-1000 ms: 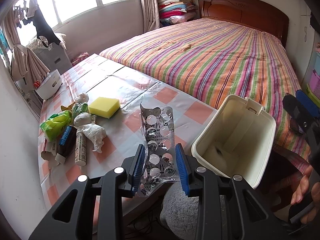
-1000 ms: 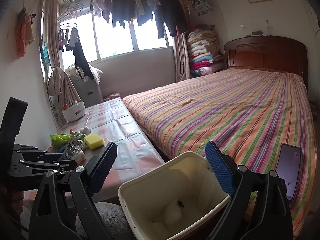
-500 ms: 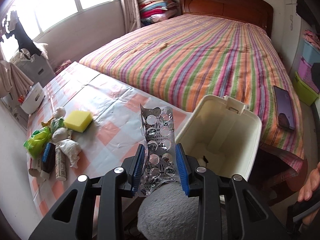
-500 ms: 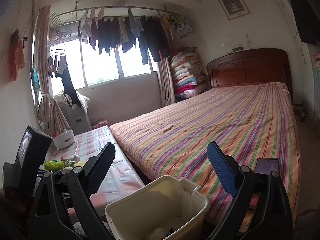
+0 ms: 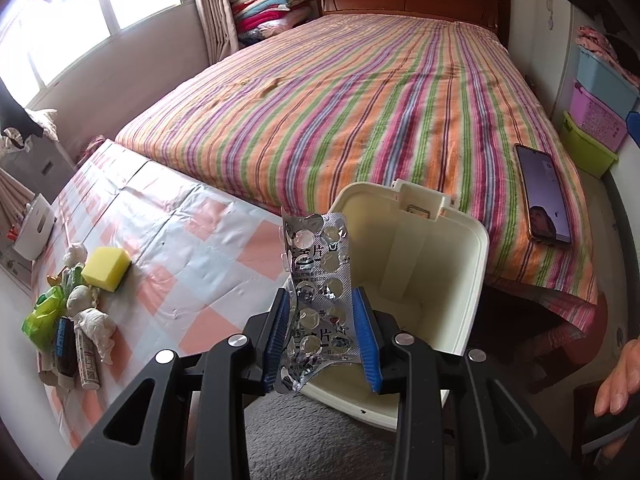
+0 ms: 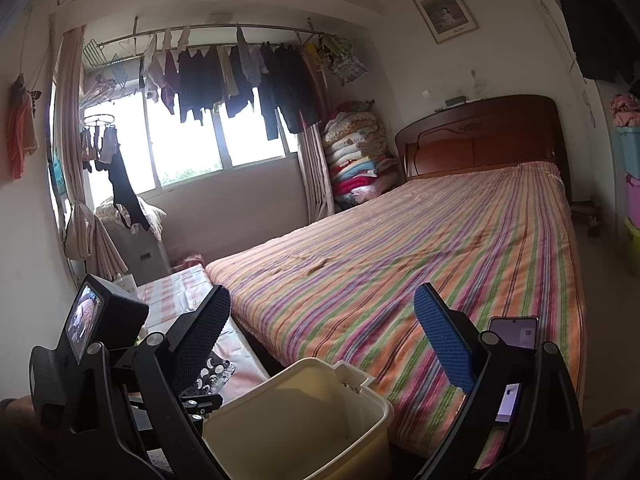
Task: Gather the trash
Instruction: 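Move the blister pack over the cream bin and open the left tool, then reach the right tool to the crumpled white tissue and grasp it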
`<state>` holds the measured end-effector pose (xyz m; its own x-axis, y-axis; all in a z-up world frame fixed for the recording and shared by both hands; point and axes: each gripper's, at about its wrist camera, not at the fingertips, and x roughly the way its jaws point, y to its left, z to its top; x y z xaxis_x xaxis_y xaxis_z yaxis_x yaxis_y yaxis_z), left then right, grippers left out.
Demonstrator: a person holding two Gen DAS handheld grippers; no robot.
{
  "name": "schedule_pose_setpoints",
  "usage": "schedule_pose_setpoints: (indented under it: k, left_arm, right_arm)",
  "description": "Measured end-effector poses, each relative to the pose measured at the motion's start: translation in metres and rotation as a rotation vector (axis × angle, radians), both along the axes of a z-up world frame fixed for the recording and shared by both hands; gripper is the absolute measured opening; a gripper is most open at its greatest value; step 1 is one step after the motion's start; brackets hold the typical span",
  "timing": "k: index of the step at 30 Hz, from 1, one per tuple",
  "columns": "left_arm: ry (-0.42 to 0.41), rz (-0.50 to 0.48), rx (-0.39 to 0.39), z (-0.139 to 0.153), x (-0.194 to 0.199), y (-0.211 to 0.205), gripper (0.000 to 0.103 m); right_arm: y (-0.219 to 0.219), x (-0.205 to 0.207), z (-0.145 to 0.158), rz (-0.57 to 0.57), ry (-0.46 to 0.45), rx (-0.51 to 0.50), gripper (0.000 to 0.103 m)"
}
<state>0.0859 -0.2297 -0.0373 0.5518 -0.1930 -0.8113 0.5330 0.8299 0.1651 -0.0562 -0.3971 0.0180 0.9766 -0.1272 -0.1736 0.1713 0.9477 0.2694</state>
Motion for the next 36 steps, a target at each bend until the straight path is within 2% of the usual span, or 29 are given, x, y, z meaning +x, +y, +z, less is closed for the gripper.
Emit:
schedule_pose_setpoints:
  k: [6, 7, 10, 14, 26, 36]
  left_arm:
    - [-0.010, -0.022, 0.017, -0.001, -0.002, -0.011, 0.034]
    - [-0.006, -0.030, 0.023, -0.002, -0.003, -0.013, 0.040]
    - [-0.020, -0.045, 0.028, -0.003, -0.007, -0.016, 0.066]
    - [-0.049, -0.043, 0.043, 0.000, -0.010, -0.017, 0.076]
    - [-0.051, 0.051, -0.018, 0.011, -0.005, 0.021, 0.077]
    - [-0.073, 0.172, -0.008, 0.008, -0.008, 0.077, 0.077]
  right_arm:
    - [0.000, 0.000, -0.001, -0.001, 0.001, 0.005, 0.091]
    - [0.000, 0.000, -0.001, 0.000, 0.003, 0.005, 0.091]
    - [0.002, 0.000, -0.001, 0.002, 0.002, 0.004, 0.091]
    - [0.002, 0.001, -0.001, 0.003, 0.003, 0.004, 0.091]
    - [0.018, 0.009, 0.001, 0.049, 0.009, -0.003, 0.092]
    - [0.060, 0.037, 0.001, 0.186, 0.040, -0.016, 0.092]
